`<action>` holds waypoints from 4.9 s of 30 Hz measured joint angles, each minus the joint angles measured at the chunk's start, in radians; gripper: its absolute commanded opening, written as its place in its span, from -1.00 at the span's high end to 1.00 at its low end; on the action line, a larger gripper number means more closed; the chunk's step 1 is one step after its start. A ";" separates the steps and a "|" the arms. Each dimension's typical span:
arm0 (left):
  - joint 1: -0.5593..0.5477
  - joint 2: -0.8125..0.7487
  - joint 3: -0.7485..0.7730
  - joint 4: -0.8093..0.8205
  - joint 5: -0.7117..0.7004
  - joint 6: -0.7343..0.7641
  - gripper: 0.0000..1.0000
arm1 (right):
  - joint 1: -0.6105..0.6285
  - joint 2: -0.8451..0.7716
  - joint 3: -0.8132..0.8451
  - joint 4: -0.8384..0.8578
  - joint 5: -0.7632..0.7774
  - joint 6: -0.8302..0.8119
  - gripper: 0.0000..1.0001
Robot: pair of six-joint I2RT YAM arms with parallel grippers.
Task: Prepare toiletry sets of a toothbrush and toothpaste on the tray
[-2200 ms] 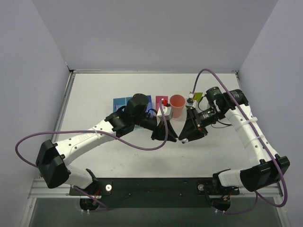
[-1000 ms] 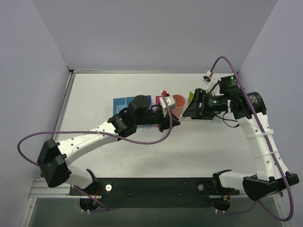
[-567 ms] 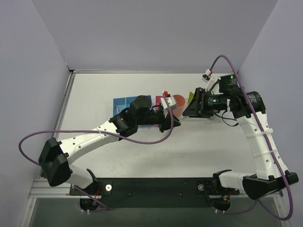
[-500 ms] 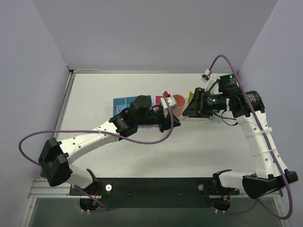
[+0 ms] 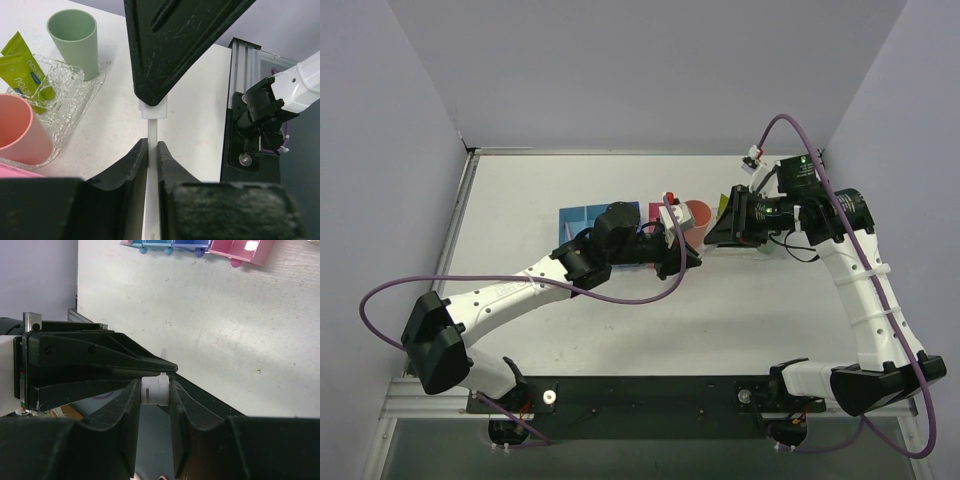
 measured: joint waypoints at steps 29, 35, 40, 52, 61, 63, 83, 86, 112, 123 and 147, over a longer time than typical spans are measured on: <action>0.472 -0.149 -0.021 -0.020 -0.141 -0.217 -0.37 | -0.199 -0.384 -0.515 0.558 0.716 0.105 1.00; 0.497 -0.132 -0.018 -0.032 -0.135 -0.203 -0.37 | -0.220 -0.380 -0.573 0.659 0.730 0.116 1.00; 0.527 -0.098 -0.005 -0.048 -0.133 -0.189 -0.37 | -0.225 -0.352 -0.583 0.690 0.730 0.124 1.00; 0.550 -0.085 -0.003 -0.060 -0.129 -0.177 -0.37 | -0.225 -0.320 -0.587 0.698 0.728 0.142 1.00; 0.551 -0.080 -0.003 -0.060 -0.124 -0.178 -0.37 | -0.225 -0.264 -0.601 0.713 0.715 0.142 1.00; 0.552 -0.080 -0.003 -0.059 -0.122 -0.178 -0.37 | -0.225 -0.262 -0.608 0.722 0.713 0.142 1.00; 0.568 -0.078 -0.003 -0.059 -0.121 -0.179 -0.37 | -0.225 -0.211 -0.723 0.864 0.699 0.169 1.00; 0.570 -0.074 -0.003 -0.058 -0.121 -0.178 -0.37 | -0.225 -0.183 -0.723 0.888 0.698 0.169 1.00; 0.583 -0.012 0.034 -0.051 -0.119 -0.180 -0.37 | -0.226 -0.023 -0.688 0.966 0.638 0.163 0.88; 0.583 0.004 0.042 -0.045 -0.118 -0.197 -0.37 | -0.226 -0.023 -0.671 0.946 0.639 0.134 0.33; 0.583 0.023 0.042 -0.037 -0.117 -0.231 -0.36 | -0.226 -0.023 -0.632 0.932 0.649 0.076 -0.10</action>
